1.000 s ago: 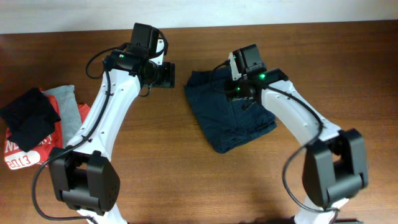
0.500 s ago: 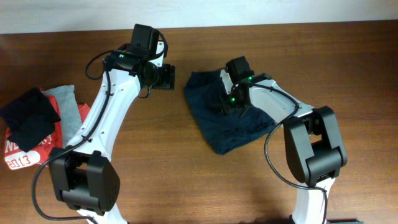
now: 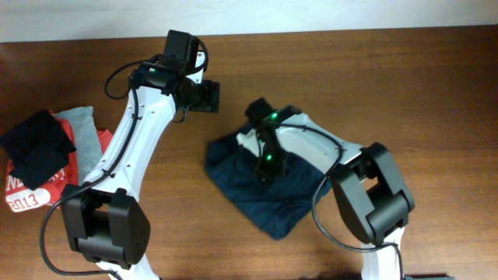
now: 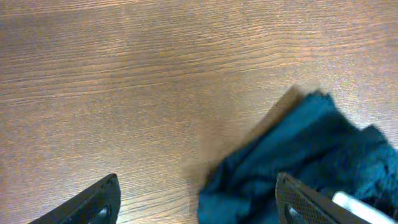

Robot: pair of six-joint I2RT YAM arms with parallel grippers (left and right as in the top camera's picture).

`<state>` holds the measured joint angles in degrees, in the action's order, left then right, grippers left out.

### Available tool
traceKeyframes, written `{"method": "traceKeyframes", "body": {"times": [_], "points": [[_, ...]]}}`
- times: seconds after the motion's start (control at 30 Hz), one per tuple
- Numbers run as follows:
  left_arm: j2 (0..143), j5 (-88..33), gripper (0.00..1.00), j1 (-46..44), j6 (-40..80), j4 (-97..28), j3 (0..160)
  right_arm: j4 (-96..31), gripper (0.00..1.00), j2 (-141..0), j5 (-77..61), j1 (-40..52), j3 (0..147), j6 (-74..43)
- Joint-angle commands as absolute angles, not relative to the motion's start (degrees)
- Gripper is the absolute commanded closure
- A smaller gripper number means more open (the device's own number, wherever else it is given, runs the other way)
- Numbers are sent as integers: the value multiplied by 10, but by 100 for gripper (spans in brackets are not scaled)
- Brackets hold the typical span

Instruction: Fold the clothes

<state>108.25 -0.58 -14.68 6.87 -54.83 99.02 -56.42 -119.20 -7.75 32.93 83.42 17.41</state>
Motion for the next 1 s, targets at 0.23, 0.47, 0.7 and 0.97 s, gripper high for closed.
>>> {"method": "traceKeyframes", "body": {"times": [0.23,0.47,0.7,0.97], "points": [[1084,-46,14,-124,23,-562,1001,-551,40,-1056,9,338,825,112],[1119,-175,6,-129,-121,-587,1001,-557,31,-907,7,290,825,80],[1204,-256,1,-136,-256,-657,1001,-591,31,-894,6,272,824,77],[1298,-309,1,-159,-281,-668,1001,-592,31,-896,5,272,824,67]]}}
